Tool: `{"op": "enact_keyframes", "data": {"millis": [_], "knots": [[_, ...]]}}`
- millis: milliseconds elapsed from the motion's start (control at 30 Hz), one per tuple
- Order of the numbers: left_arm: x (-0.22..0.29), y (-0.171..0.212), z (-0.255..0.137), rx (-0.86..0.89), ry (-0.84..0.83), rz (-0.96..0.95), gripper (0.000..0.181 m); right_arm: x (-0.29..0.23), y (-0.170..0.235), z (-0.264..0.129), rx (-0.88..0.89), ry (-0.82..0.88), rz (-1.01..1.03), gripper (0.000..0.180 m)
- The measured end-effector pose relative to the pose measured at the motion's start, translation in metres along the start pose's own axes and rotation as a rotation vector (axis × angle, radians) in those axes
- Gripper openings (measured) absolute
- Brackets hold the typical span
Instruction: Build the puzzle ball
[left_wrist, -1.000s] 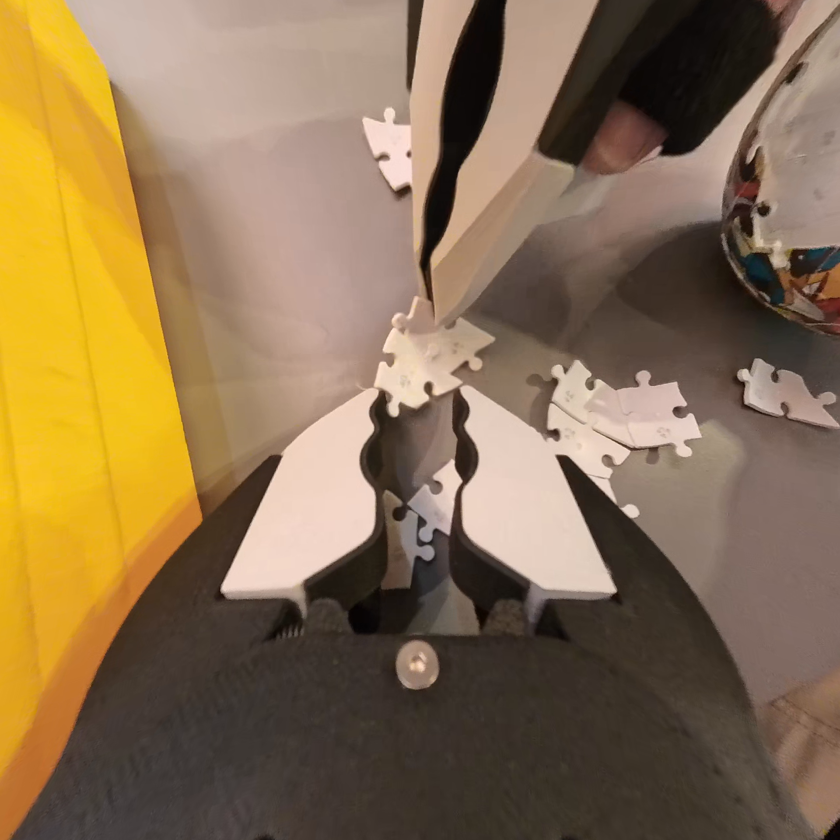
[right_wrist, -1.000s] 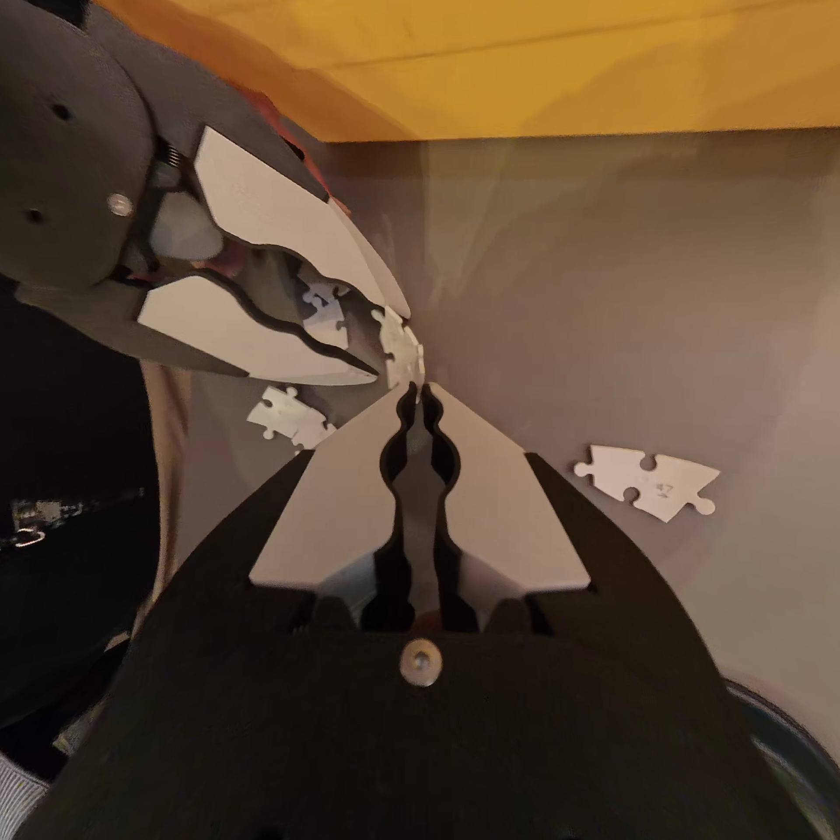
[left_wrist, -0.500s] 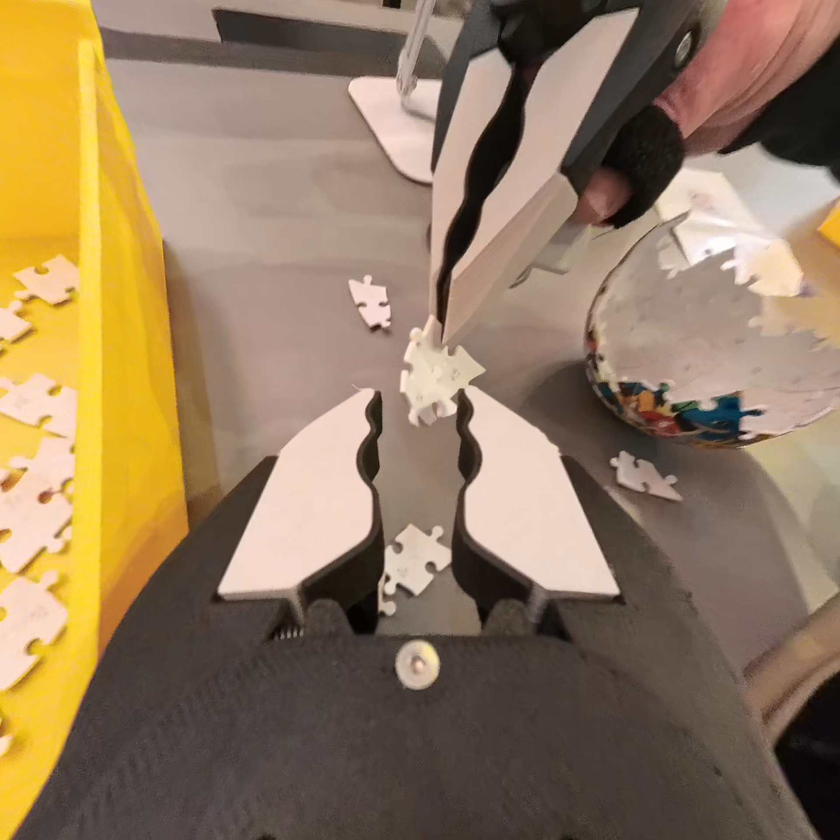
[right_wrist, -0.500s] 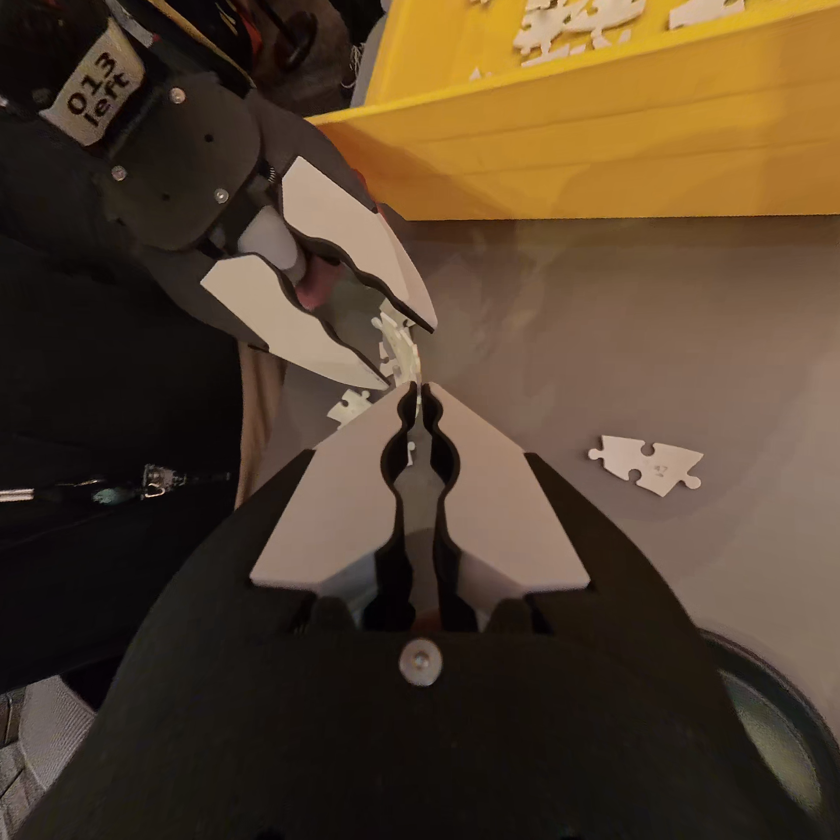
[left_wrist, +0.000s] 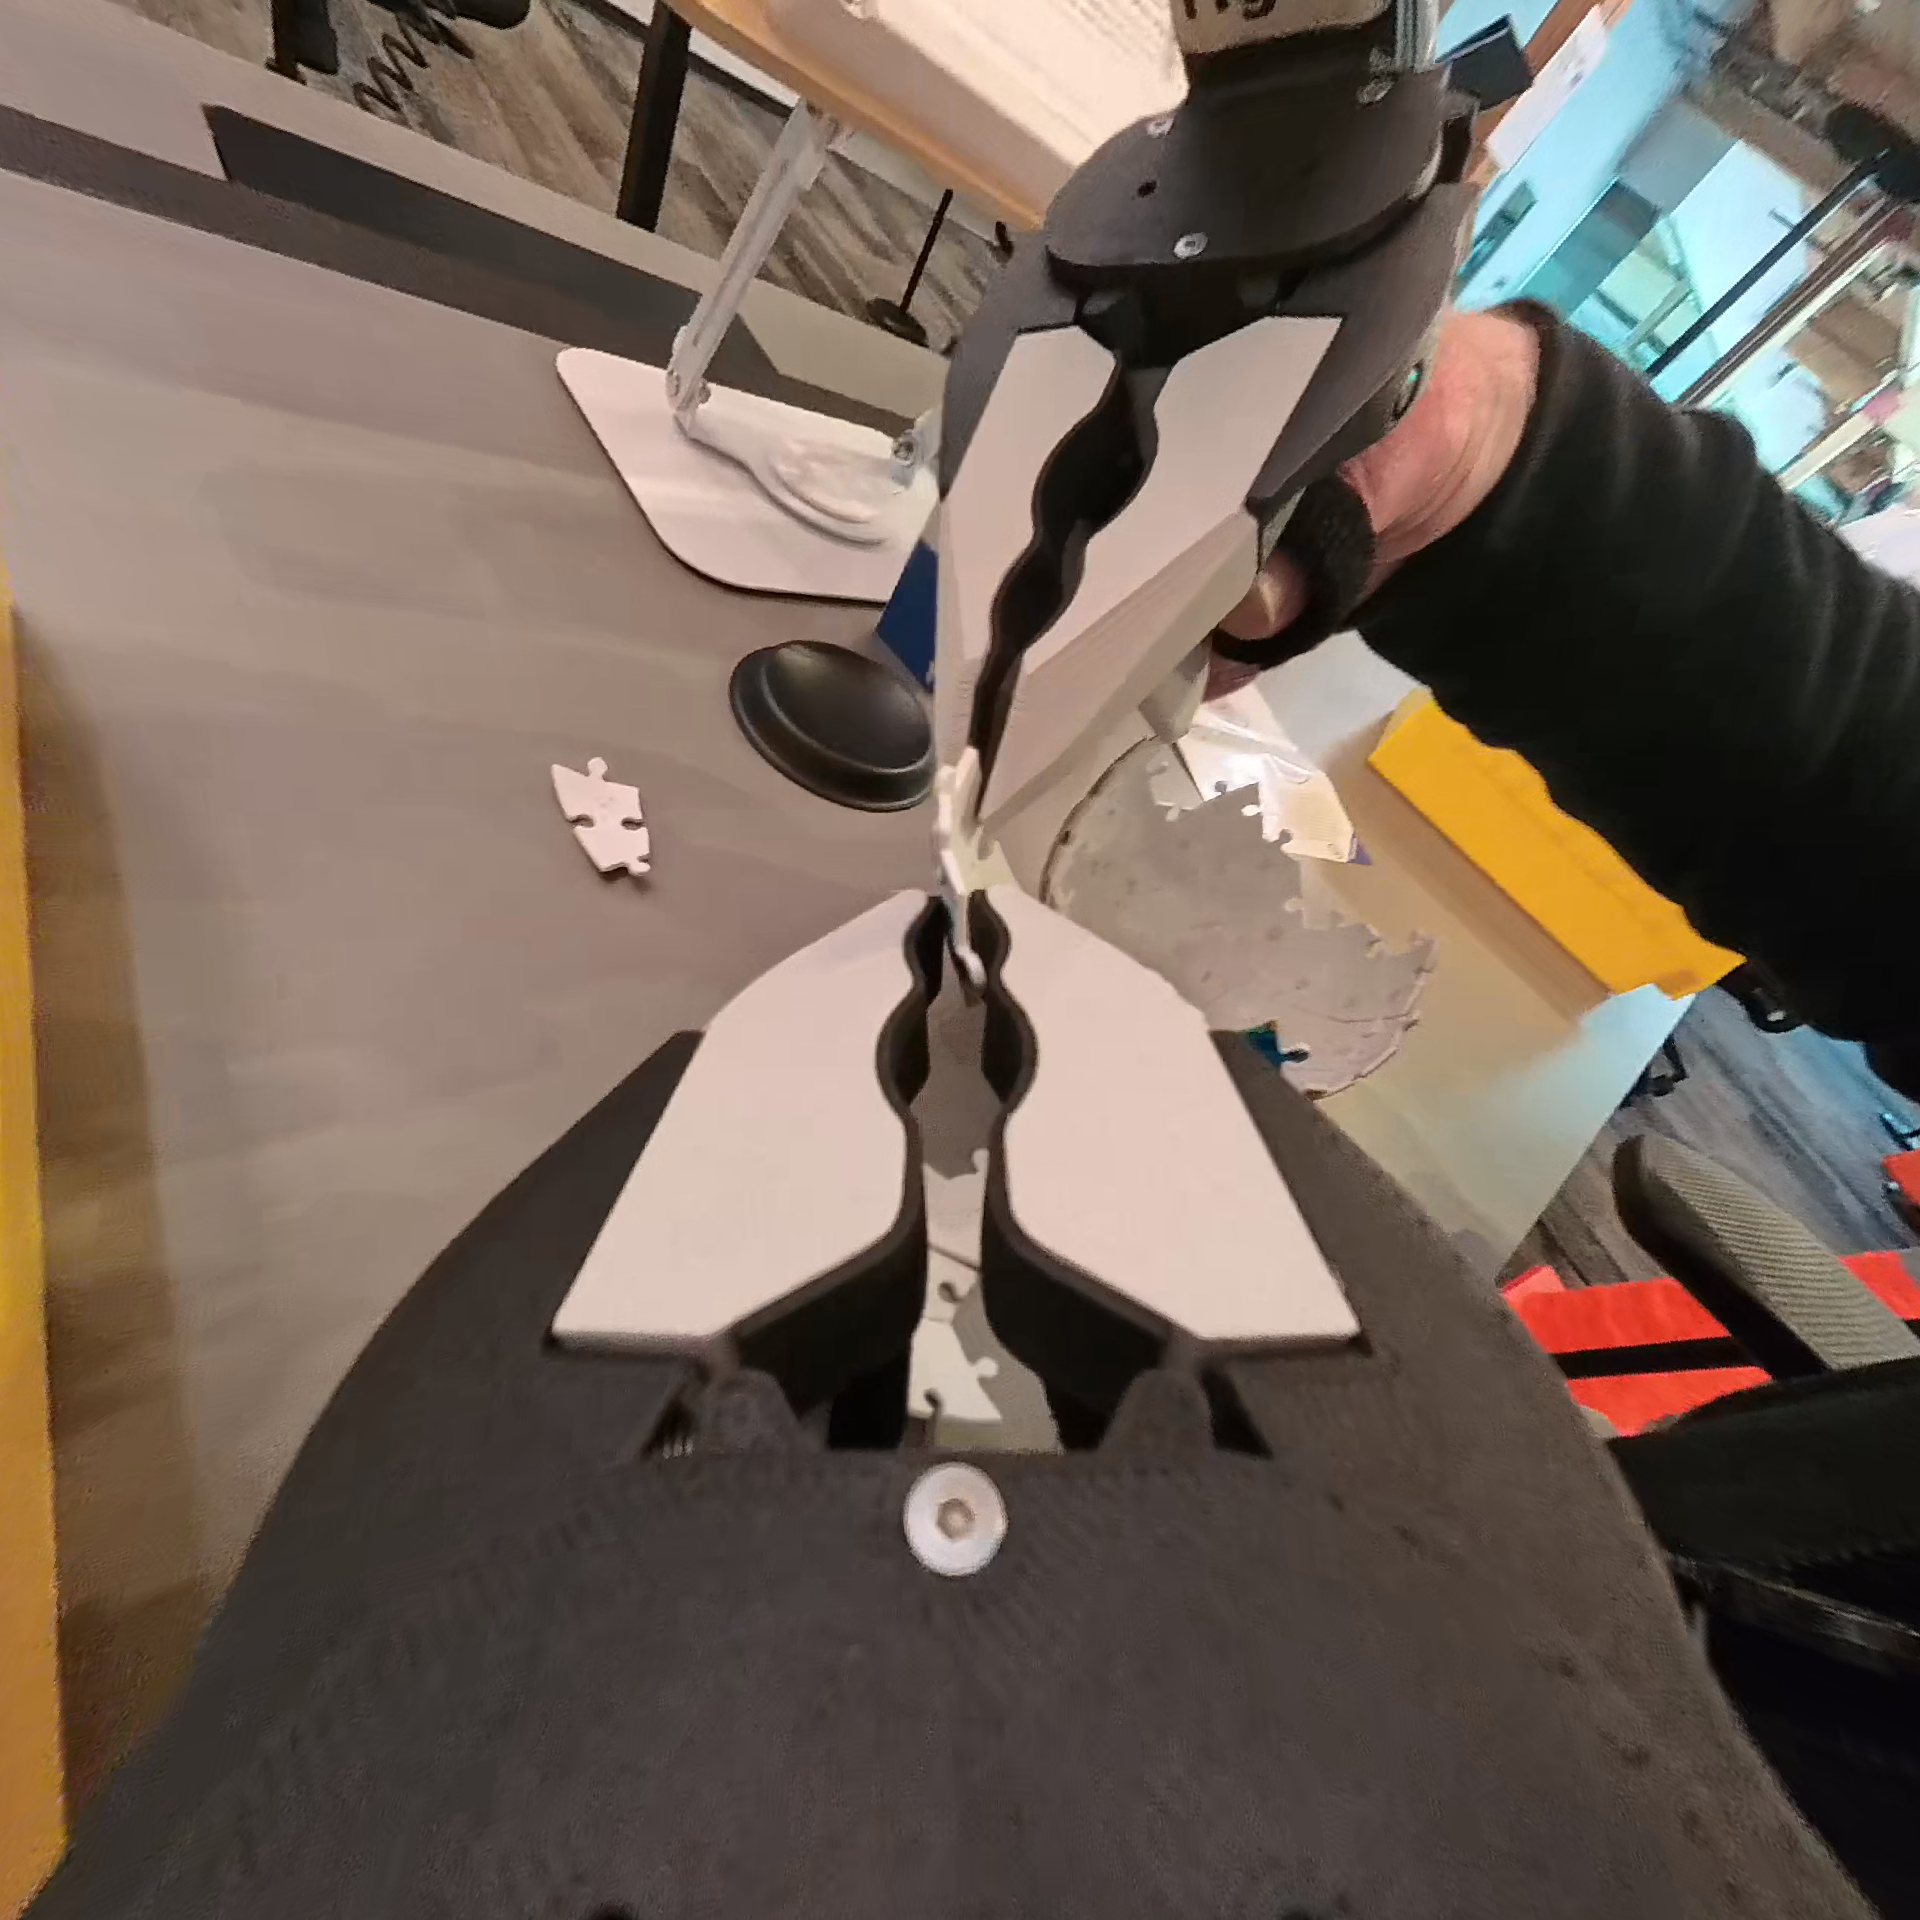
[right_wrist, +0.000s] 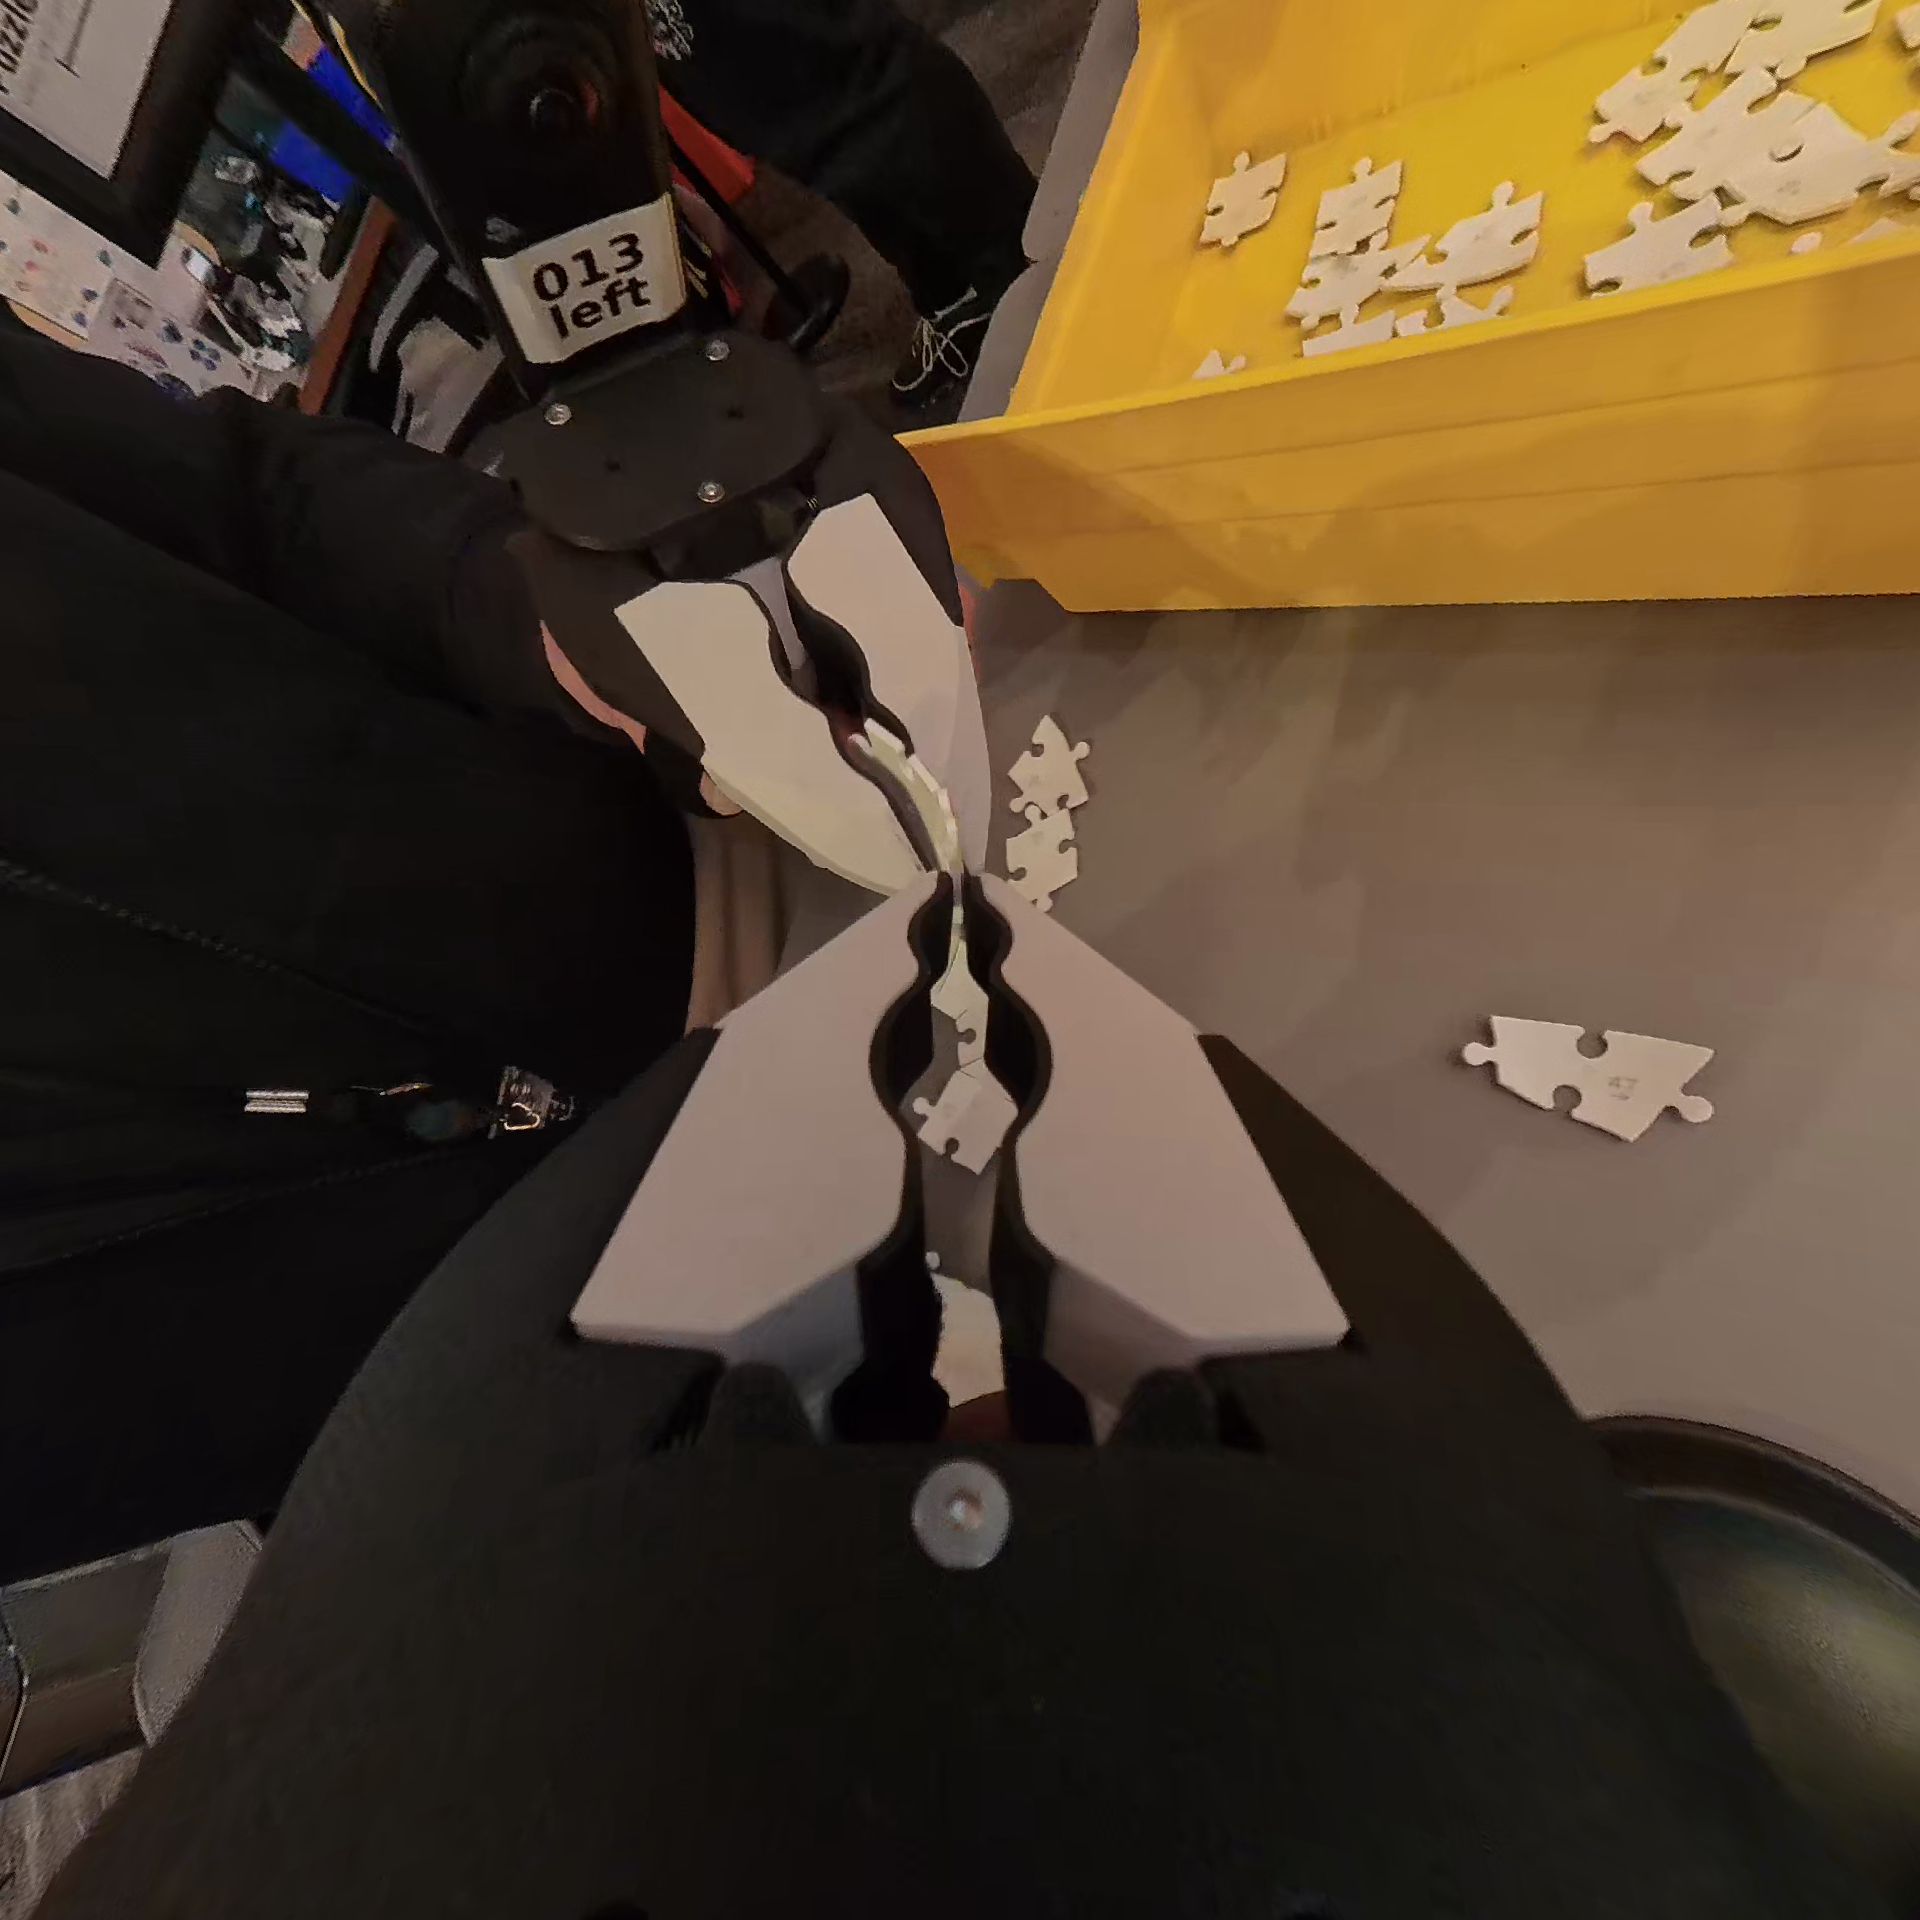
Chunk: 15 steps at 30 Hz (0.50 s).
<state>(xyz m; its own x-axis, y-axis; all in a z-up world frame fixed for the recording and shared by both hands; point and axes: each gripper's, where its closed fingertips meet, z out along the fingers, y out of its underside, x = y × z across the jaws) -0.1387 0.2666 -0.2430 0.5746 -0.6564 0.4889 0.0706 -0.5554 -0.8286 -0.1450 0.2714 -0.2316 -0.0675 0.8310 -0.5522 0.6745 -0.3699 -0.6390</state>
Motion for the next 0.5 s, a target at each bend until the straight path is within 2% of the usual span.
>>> {"op": "enact_keyframes", "data": {"millis": [300, 500], "knots": [[0.02, -0.019, -0.005, 0.093, 0.173, -0.146, 0.003, -0.018, -0.011, -0.016, 0.098, 0.037, -0.032, 0.0], [0.03, -0.025, -0.004, 0.077, 0.256, -0.201, 0.003, -0.025, -0.01, -0.024, 0.101, 0.072, -0.085, 0.0]]}}
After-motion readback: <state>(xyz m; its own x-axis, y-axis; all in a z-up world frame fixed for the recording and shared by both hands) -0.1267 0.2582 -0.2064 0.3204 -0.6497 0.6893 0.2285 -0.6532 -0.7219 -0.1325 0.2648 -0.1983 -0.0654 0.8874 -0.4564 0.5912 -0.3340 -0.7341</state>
